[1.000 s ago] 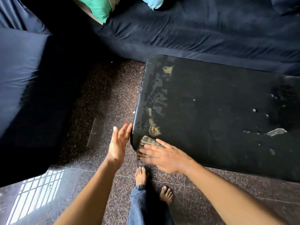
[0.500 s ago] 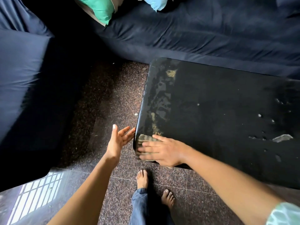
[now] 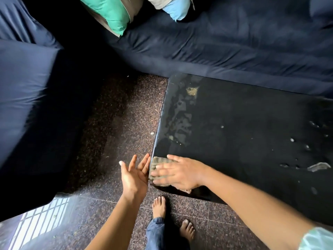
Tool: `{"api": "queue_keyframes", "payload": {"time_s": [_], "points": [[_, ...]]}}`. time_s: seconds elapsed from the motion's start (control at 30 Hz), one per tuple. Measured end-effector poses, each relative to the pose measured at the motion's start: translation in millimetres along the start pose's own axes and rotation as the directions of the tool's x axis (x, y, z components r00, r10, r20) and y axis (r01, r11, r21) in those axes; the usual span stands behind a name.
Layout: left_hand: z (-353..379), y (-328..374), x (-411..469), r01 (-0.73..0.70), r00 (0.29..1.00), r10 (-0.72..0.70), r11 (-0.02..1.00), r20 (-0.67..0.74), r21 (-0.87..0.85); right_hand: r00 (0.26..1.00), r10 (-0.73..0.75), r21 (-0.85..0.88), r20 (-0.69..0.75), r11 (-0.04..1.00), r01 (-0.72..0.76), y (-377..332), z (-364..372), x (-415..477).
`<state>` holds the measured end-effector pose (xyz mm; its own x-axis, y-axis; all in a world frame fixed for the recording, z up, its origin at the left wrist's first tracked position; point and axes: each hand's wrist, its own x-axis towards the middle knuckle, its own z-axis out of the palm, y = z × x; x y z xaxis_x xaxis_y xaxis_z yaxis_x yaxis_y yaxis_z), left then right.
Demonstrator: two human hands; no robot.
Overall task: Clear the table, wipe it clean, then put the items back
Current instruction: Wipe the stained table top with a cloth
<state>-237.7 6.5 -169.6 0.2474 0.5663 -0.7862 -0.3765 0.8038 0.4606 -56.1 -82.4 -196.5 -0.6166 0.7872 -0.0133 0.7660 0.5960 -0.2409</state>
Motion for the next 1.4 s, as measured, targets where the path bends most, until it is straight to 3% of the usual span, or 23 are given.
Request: {"api": "queue_keyframes", "payload": {"time_s": [0.1,0.2,0.27,0.33,0.4,0.47,0.53,0.67,0.73,0.8,0.87,0.93,0.97,1.03,1.1,1.17,1.23,1.33,1.4], "points": [[6,-4,1,-0.034,0.999,0.036,0.998,-0.036,0.054,0.975,0.223,-0.048,-0.003,0.974,-0.223,17,-8,21],[17,-4,4,-0.085,0.995,0.09,0.988,-0.035,0.129,0.822,0.568,0.042,-0.041,0.823,-0.567,29,-20,41],[25,-6,4,-0.12,0.99,0.13,0.98,-0.052,0.16,0.774,0.627,0.079,-0.084,0.779,-0.622,23,-22,46],[32,-9,4,-0.159,0.98,0.175,0.975,-0.093,0.155,0.872,0.485,0.042,-0.072,0.875,-0.483,7,-13,28],[39,-14,7,-0.195,0.967,0.216,0.969,-0.137,0.149,0.975,0.218,-0.01,-0.037,0.976,-0.218,-1,-7,0],[43,-21,8,-0.221,0.955,0.254,0.954,-0.153,0.202,0.998,0.055,-0.025,-0.037,0.998,-0.056,18,-8,-15],[43,-28,9,-0.247,0.947,0.294,0.925,-0.132,0.287,0.997,0.082,-0.062,-0.004,0.995,-0.082,43,-12,-10],[41,-37,7,-0.293,0.931,0.36,0.83,-0.054,0.474,0.91,0.415,-0.035,-0.002,0.909,-0.415,79,-28,15],[42,-37,8,-0.294,0.928,0.369,0.796,-0.039,0.529,0.877,0.48,-0.02,-0.018,0.877,-0.48,72,-27,18],[44,-34,13,-0.291,0.928,0.372,0.779,-0.036,0.555,0.931,0.363,-0.056,-0.023,0.93,-0.364,55,-21,6],[46,-34,15,-0.264,0.925,0.375,0.755,-0.064,0.601,0.991,0.128,-0.05,0.034,0.991,-0.127,50,-19,-19],[58,-31,16,-0.26,0.91,0.413,0.636,-0.037,0.726,0.998,0.008,-0.084,0.059,0.996,-0.003,72,-23,-32],[65,-29,16,-0.273,0.892,0.451,0.542,-0.001,0.795,0.998,0.035,-0.098,0.059,0.995,-0.029,86,-25,-30],[77,-27,20,-0.318,0.854,0.506,0.33,0.118,0.889,0.97,0.239,-0.089,0.036,0.968,-0.235,111,-30,-17],[81,-30,26,-0.338,0.828,0.512,0.129,0.229,0.932,0.862,0.507,-0.007,0.002,0.862,-0.507,121,-38,1],[81,-36,30,-0.318,0.803,0.508,-0.08,0.313,0.945,0.762,0.646,0.058,-0.051,0.763,-0.643,116,-40,16],[79,-42,29,-0.308,0.768,0.521,-0.207,0.371,0.928,0.79,0.608,0.03,-0.073,0.793,-0.608,102,-35,16],[75,-47,29,-0.309,0.752,0.525,-0.255,0.399,0.916,0.937,0.351,0.011,-0.001,0.936,-0.351,92,-28,-1],[76,-47,30,-0.299,0.748,0.523,-0.285,0.409,0.911,0.968,0.25,0.008,0.036,0.968,-0.251,114,-34,-3]]}}
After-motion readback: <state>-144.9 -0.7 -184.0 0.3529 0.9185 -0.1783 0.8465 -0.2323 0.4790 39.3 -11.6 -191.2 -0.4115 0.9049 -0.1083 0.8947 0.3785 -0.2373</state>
